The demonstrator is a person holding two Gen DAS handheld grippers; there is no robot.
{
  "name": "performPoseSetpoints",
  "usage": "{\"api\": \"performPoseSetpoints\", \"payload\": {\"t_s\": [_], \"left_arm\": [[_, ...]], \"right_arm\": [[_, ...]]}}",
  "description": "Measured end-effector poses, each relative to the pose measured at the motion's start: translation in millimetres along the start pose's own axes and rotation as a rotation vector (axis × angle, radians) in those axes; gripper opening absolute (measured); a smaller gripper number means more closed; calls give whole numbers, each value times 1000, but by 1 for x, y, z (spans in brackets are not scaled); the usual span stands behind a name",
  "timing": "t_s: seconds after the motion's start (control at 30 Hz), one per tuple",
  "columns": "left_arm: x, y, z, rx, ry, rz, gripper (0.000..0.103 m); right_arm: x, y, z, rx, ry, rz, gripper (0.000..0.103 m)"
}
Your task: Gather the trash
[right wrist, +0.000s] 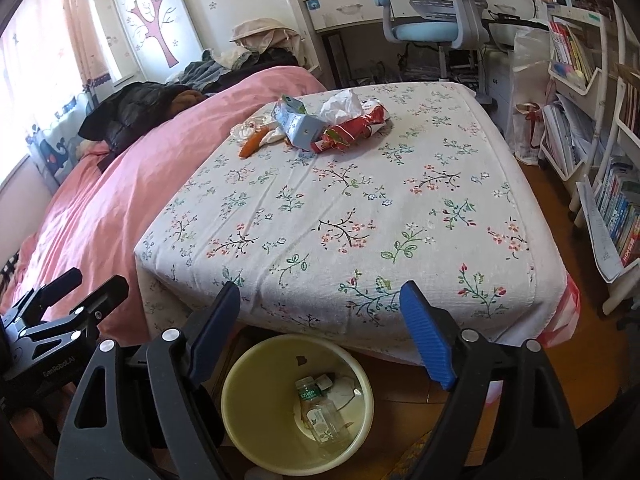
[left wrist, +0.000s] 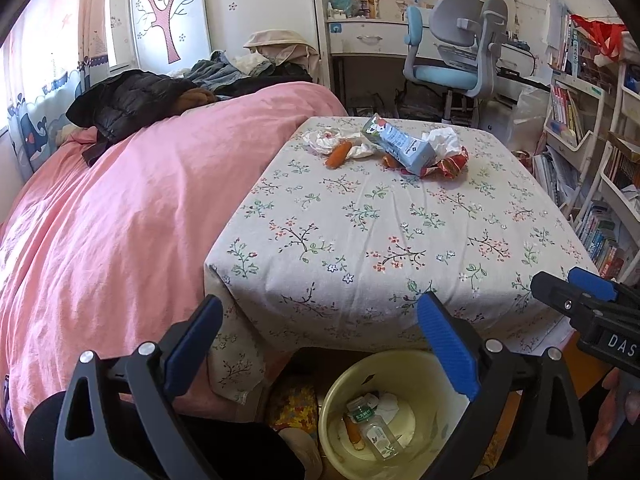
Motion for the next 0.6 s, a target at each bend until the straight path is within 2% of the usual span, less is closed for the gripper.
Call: {"api": "performPoseSetpoints", "payload": {"t_s": [0.6], "left_arm": [[-3,0,3,7,-15,-1,94]], "right_arm": [[-8,-1,2,8,-19,6,79]]}}
Point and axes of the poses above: each gripper's, at about its wrist camera, not at the fingertips, and y roughly the way its jaws point, x to its right, z to its top, the point moved 2 cm from there along y, roughly the way its jaws point, and after that the axes turned 14 degrees about -x, right-handed, at the moved point
